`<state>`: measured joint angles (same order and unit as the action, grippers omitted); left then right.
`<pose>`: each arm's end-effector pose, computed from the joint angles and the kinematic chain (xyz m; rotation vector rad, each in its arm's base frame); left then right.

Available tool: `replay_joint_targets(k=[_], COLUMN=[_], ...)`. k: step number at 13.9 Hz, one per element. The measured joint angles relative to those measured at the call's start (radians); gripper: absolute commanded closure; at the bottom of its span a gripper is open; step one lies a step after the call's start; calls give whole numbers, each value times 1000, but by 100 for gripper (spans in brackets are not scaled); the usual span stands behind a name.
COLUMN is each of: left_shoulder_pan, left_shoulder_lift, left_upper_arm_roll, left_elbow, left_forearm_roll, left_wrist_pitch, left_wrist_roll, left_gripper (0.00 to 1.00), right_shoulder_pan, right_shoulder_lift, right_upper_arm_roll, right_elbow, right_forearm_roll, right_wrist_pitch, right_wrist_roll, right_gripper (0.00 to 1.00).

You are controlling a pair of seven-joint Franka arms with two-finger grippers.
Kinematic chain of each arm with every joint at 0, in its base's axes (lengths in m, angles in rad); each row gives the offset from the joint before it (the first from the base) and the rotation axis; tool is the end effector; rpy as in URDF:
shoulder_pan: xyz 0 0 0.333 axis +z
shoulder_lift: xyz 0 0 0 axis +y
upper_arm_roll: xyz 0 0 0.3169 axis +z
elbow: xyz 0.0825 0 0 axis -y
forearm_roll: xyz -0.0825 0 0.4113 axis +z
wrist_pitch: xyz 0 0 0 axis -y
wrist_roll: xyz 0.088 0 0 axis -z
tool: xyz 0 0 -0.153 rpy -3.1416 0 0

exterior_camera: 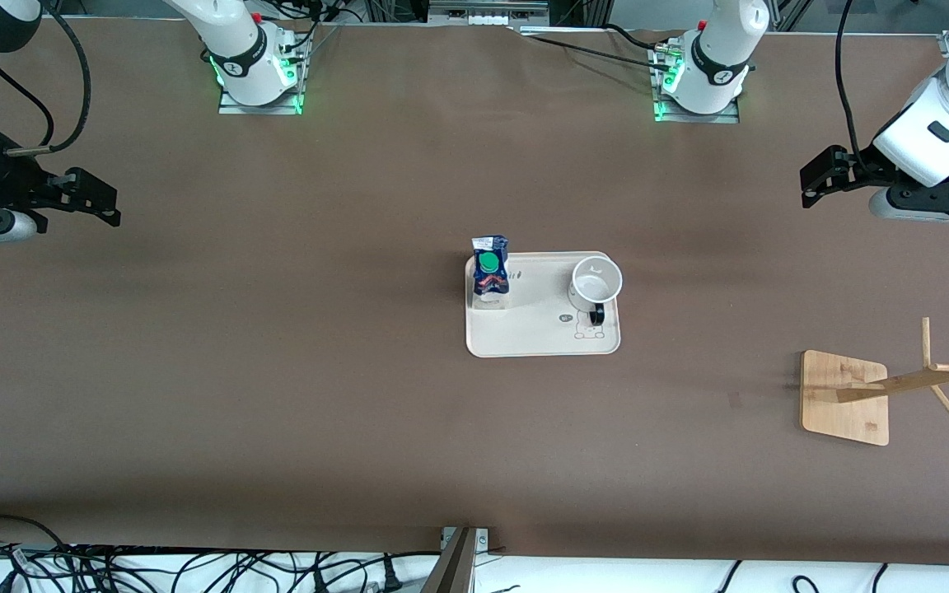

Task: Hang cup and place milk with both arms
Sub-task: 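Move the left gripper from rest toward the white tray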

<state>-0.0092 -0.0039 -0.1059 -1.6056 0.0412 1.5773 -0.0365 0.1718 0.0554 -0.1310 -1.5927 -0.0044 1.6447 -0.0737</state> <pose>0.5760 -0.0604 0.5650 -3.0957 0.1229 0.0328 0.6032 0.0256 0.5423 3.1248 0.1799 -0.0049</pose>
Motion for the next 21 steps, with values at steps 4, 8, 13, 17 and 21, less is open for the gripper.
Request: replay_joint_targets(k=[4, 8, 13, 17, 21], left_shoulder_pan=[0, 0, -3, -6, -6], left_shoulder_lift=[0, 7, 36, 76, 81], left_upper_arm_roll=[0, 0, -1, -3, -3], left_elbow=[0, 0, 12, 21, 25], left_forearm_roll=[0, 0, -1, -3, -3], left_wrist_pitch=[0, -2, -2, -4, -24], left_wrist_roll=[0, 0, 0, 0, 0], left_gripper=[0, 0, 0, 0, 0], right_shoulder_pan=[0, 0, 0, 0, 0], right_shoulder_lift=[0, 0, 0, 0, 0], right_upper_arm_roll=[0, 0, 0, 0, 0], right_elbow=[0, 0, 0, 0, 0], right_forearm_roll=[0, 0, 0, 0, 0], right_wrist_pitch=[0, 0, 0, 0, 0], right_wrist_roll=[0, 0, 0, 0, 0], right_gripper=[0, 0, 0, 0, 0])
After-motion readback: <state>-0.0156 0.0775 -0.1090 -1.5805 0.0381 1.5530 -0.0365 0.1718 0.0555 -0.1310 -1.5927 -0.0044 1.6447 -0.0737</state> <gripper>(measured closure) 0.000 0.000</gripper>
